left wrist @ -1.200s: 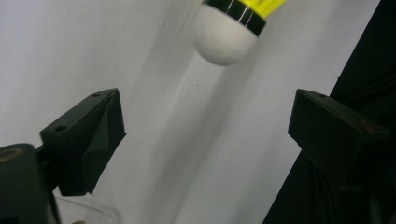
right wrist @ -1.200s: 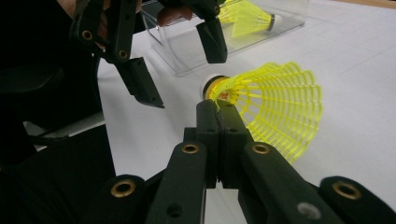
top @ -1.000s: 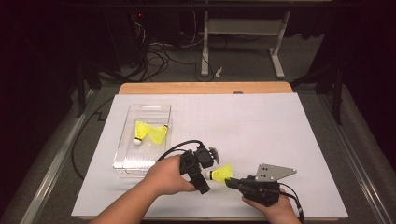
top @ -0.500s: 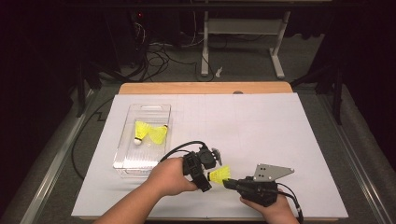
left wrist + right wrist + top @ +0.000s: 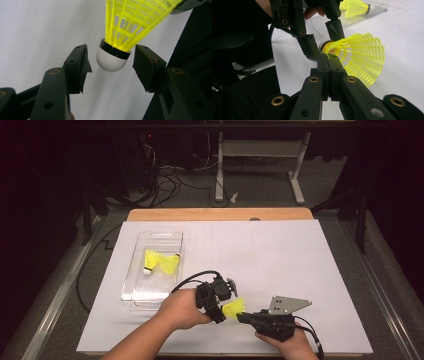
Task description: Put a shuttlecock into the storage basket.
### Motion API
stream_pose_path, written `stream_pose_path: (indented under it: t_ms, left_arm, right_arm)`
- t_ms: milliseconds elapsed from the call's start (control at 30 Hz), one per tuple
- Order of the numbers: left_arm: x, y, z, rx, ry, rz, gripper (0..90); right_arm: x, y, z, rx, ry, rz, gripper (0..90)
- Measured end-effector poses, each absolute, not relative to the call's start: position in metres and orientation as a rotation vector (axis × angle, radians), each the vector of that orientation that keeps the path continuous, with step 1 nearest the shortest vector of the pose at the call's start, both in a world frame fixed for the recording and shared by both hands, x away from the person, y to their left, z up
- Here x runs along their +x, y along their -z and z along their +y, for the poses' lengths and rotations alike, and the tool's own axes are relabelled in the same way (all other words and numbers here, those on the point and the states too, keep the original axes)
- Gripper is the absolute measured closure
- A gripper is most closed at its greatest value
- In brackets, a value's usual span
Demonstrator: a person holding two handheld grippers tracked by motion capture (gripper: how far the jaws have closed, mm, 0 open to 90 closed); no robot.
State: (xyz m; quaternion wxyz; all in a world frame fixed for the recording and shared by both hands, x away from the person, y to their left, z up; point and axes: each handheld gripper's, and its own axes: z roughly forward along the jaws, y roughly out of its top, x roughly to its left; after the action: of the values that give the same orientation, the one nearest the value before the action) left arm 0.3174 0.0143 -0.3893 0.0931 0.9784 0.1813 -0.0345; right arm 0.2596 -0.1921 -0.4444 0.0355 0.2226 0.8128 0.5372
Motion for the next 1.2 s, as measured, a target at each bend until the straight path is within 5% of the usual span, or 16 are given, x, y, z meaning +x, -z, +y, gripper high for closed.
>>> stream_pose_path:
  t_ms: [1200]
  left_arm:
    - [0.3181, 0.3924, 0.0137, 2.921, 0.094, 0.538, 62.3]
  right_arm:
    - [0.2616, 0.446, -0.1889, 0.697, -1.642, 2.5, 90.0]
